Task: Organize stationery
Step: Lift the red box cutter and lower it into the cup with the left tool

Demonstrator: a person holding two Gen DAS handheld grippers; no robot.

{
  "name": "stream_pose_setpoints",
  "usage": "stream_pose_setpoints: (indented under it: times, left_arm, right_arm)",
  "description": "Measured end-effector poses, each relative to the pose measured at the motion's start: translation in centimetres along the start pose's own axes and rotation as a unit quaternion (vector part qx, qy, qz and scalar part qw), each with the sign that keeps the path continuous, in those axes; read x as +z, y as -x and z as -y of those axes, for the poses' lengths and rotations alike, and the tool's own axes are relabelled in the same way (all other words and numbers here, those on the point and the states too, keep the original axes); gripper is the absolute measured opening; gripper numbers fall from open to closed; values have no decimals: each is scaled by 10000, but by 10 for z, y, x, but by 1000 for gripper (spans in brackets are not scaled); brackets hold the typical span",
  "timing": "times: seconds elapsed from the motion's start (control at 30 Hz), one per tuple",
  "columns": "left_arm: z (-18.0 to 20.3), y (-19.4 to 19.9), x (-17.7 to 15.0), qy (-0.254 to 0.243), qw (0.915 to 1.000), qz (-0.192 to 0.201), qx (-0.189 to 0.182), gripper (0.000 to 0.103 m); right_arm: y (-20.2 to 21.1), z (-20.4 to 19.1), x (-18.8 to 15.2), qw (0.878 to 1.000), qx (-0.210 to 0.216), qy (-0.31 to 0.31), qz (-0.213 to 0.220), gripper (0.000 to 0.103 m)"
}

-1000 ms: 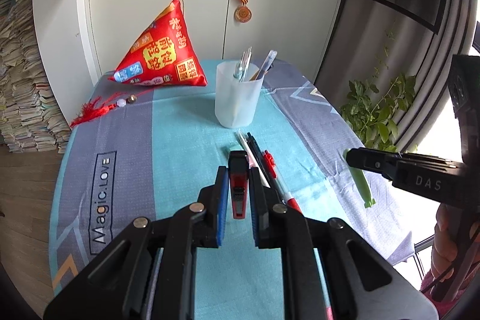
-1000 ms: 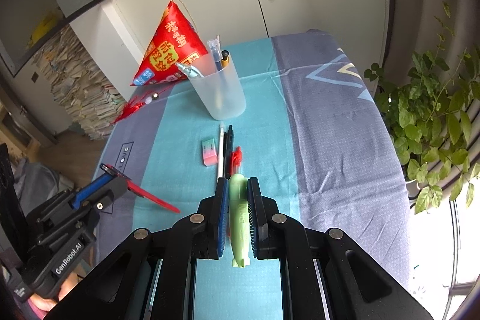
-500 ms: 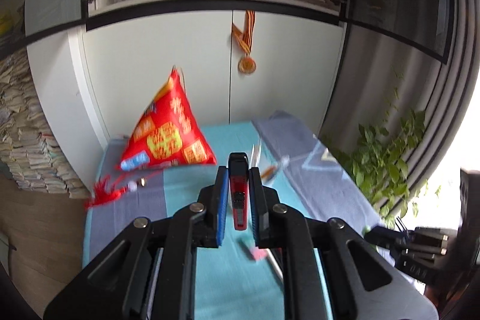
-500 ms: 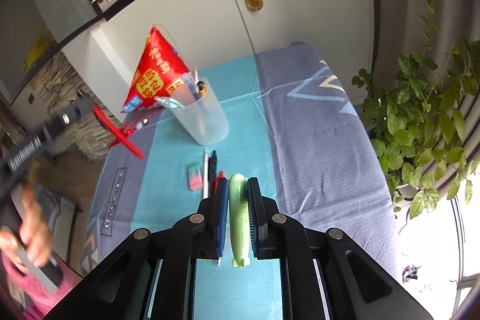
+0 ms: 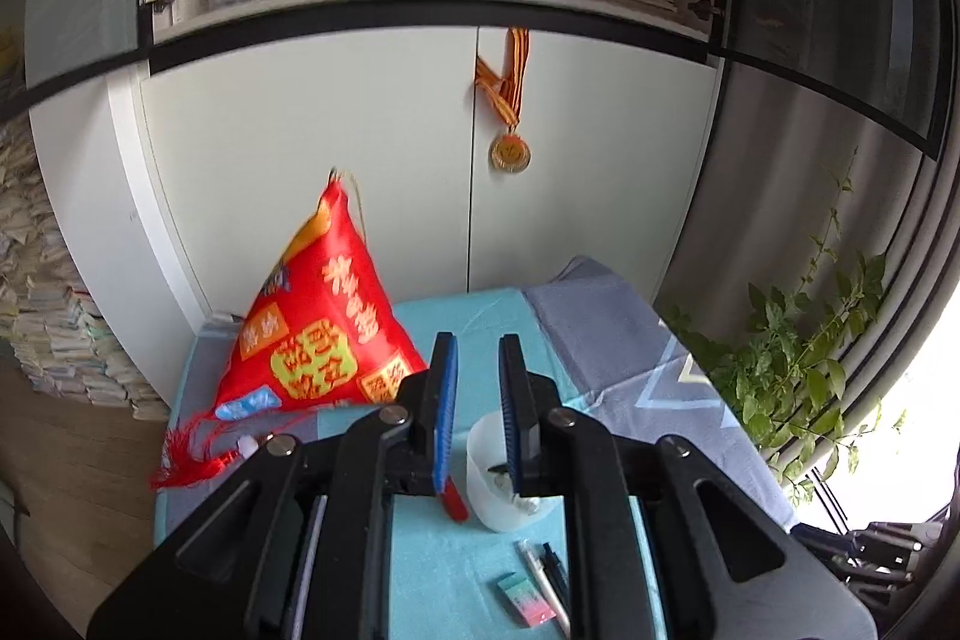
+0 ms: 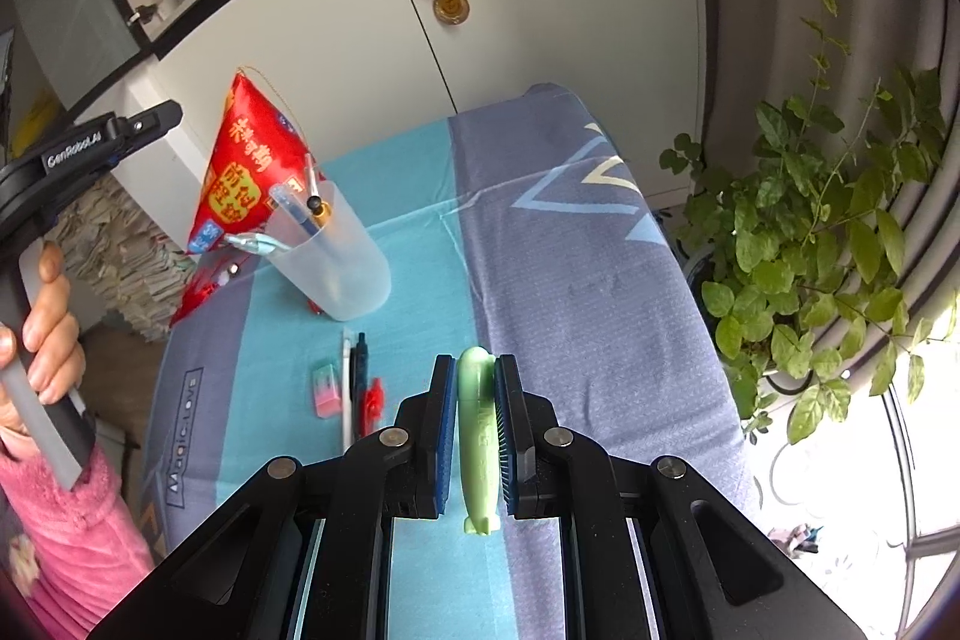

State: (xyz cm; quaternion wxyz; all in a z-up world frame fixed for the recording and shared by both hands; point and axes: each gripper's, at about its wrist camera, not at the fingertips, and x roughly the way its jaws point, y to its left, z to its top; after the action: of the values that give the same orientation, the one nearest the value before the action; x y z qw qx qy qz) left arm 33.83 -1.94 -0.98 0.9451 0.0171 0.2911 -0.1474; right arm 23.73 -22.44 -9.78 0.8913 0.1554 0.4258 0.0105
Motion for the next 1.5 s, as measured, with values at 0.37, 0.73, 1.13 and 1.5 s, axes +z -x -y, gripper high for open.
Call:
stream_pose_setpoints:
  times: [0.37,0.73,1.13,1.5]
  left_arm:
    - [-46,-117,-46,866,9795,-1783,368,16]
    - [-62,-191,-44,1595,9583,-2340,391,24]
    - [-63,-206,-43,1437,9593,-2380,493,12]
    - [-82,-127,-32,1462,9745,-1693,157,11]
  right_arm:
    - [-26,-16,-3,9992,160,196,-313,11]
    - [-24,-5,0,9995,-85,96,-284,11]
    - [-35,-10,-1,9990,-57,144,-416,11]
    - [-33,-17,-1,9990,61,178,-404,11]
